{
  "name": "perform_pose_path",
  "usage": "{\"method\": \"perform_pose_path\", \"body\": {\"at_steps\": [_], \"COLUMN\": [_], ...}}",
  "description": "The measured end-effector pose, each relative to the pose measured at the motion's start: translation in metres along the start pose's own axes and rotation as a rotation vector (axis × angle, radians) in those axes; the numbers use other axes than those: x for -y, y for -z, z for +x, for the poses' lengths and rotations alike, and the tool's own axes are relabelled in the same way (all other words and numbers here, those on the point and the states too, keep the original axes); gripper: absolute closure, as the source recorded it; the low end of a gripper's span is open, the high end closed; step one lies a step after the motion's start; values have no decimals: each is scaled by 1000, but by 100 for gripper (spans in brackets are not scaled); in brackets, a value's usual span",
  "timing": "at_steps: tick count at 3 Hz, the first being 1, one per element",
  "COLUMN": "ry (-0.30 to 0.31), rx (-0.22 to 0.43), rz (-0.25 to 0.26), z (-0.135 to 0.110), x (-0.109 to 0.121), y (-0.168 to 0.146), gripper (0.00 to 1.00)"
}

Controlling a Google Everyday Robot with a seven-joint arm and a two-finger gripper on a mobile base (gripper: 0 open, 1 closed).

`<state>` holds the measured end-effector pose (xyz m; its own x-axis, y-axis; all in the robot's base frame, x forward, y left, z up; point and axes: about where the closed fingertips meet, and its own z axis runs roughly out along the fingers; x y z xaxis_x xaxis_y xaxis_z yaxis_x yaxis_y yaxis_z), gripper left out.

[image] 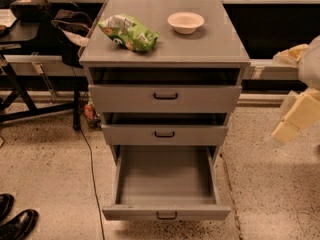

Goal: Close bottom drawer

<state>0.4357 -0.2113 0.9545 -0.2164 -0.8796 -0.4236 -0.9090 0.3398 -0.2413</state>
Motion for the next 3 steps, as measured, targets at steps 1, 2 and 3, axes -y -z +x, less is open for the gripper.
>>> {"method": "perform_pose_path", "body": {"at_steps": [1, 2, 3], "ry": [-13, -18, -21], "rx": [74, 139, 162], "rz": [-15, -60, -90], "z": [-2, -2, -1], "x": [-4, -16, -22], "y": [-12, -39, -57], "gripper": [0, 0, 0]}}
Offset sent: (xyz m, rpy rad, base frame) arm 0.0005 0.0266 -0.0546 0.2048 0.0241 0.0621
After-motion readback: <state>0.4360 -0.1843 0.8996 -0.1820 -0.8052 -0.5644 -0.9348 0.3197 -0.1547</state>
